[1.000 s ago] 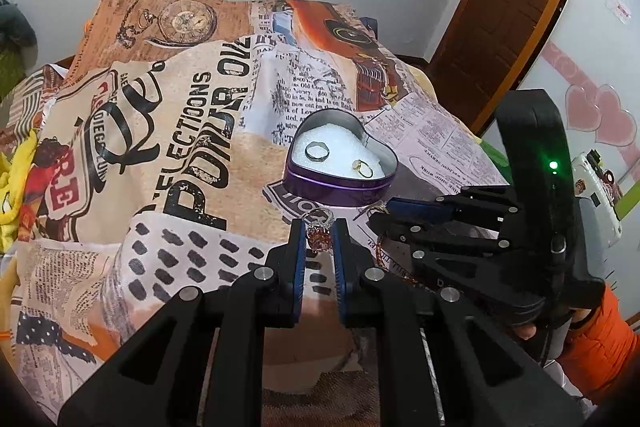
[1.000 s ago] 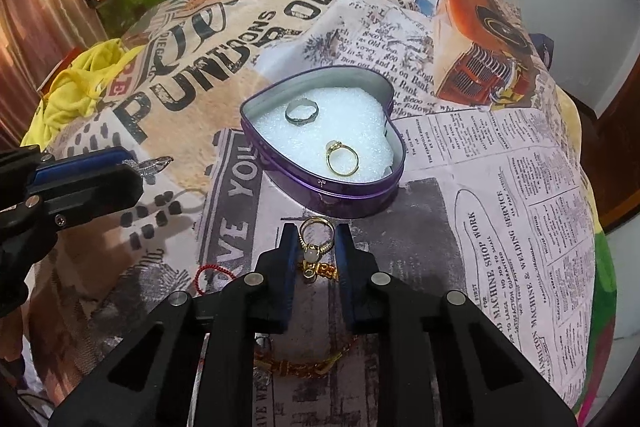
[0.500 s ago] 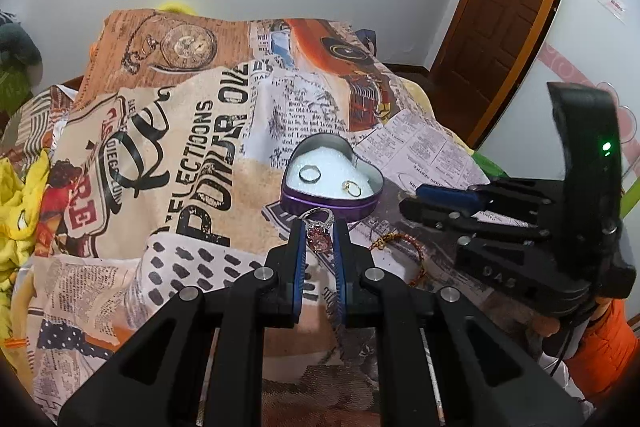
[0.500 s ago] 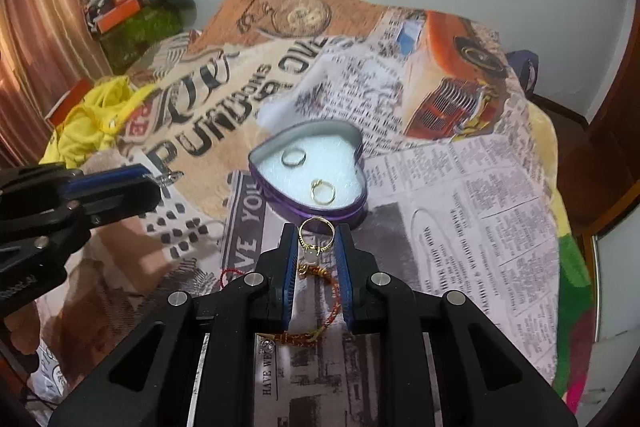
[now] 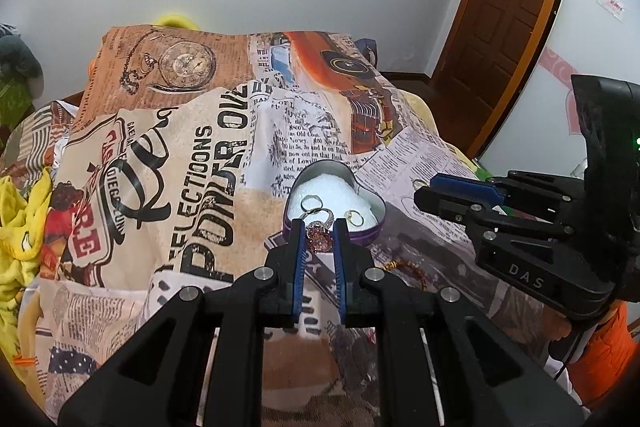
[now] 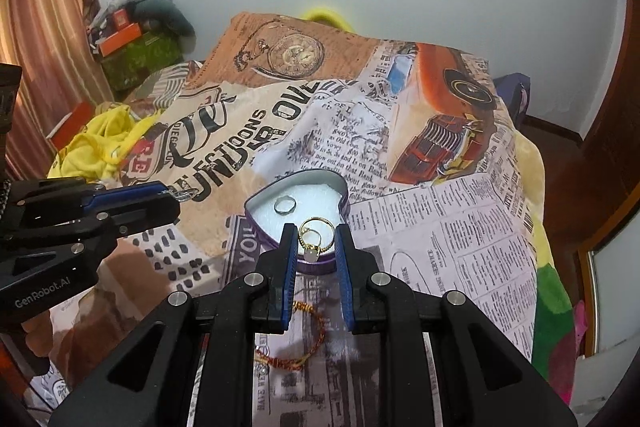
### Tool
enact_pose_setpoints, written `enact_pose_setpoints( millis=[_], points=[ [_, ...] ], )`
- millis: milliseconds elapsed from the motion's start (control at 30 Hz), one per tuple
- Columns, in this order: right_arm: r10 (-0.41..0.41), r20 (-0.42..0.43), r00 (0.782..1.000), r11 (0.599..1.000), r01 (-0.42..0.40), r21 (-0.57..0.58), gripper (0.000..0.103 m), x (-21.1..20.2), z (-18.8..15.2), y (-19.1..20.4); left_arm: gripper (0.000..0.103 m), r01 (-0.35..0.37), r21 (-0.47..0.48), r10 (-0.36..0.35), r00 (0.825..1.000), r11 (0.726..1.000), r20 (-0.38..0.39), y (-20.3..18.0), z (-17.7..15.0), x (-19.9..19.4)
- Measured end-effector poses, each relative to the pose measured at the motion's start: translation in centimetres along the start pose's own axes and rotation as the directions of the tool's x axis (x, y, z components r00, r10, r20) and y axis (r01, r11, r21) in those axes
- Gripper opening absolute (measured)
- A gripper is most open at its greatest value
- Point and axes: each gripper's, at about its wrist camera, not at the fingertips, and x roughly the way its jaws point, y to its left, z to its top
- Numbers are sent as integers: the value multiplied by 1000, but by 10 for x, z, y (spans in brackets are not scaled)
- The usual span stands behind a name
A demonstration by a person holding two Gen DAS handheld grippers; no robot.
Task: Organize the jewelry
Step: 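Carry both rings into the heart tin and open both tools onto the foam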
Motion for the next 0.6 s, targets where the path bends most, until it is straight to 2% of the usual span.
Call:
enact_pose_setpoints(
  millis=[300, 600],
  points=[
    [24, -24, 999, 999, -23, 28, 17, 26, 11, -10, 12, 2, -5, -2, 1000, 1000, -14, 9, 10, 22],
    [59, -43, 997, 997, -57, 49, 17, 43, 26, -17, 12, 40, -11, -41, 997, 999, -58, 10, 15, 56]
  ],
)
